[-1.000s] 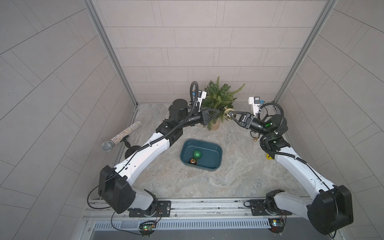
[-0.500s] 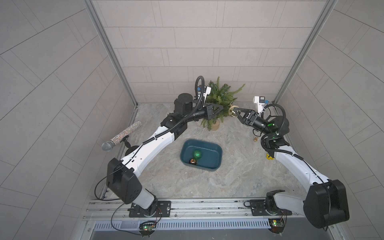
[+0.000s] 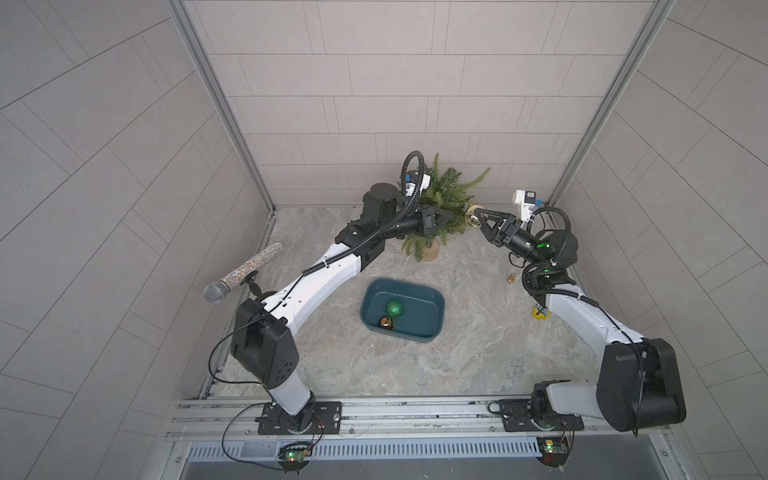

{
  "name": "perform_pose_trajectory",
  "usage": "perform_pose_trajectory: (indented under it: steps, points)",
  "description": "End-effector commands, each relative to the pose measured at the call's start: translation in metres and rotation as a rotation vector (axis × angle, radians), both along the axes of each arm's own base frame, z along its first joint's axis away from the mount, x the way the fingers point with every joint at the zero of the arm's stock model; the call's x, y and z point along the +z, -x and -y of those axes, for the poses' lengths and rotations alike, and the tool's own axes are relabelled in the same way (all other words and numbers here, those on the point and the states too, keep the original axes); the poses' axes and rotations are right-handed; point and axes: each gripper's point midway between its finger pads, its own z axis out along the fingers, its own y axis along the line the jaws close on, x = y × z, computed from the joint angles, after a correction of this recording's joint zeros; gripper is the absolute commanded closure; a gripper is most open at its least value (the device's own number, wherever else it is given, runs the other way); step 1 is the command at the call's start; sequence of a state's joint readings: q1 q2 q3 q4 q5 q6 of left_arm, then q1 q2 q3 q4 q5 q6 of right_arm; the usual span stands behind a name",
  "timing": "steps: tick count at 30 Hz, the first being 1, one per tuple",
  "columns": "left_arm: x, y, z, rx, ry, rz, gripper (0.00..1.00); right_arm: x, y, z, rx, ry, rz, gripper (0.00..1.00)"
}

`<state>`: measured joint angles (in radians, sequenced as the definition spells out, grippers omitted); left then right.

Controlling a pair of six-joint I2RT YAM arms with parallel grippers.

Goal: Decorate the small christmas tree with ornaments
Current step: Hang an ornament on the christmas tree.

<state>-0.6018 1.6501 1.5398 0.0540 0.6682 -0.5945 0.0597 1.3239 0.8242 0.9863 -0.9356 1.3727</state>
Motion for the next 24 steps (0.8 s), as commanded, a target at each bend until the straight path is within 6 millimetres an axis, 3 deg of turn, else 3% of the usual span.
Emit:
perform_pose_trajectory:
  steps: [1, 6, 15, 24]
  points:
    - [0.017, 0.005, 0.007, -0.037, 0.028, 0.048, 0.72, 0.01, 0.01, -0.002, 0.031, -0.025, 0.038, 0.42]
    - [0.02, 0.015, 0.012, -0.075, 0.032, 0.075, 0.63, 0.012, 0.019, -0.004, 0.057, -0.031, 0.045, 0.43]
    - [0.025, 0.03, 0.014, -0.1, 0.038, 0.096, 0.61, 0.017, 0.045, -0.02, 0.131, -0.017, 0.069, 0.43]
    - [0.028, 0.035, 0.01, -0.086, 0.03, 0.114, 0.7, 0.021, 0.061, -0.03, 0.176, -0.011, 0.091, 0.43]
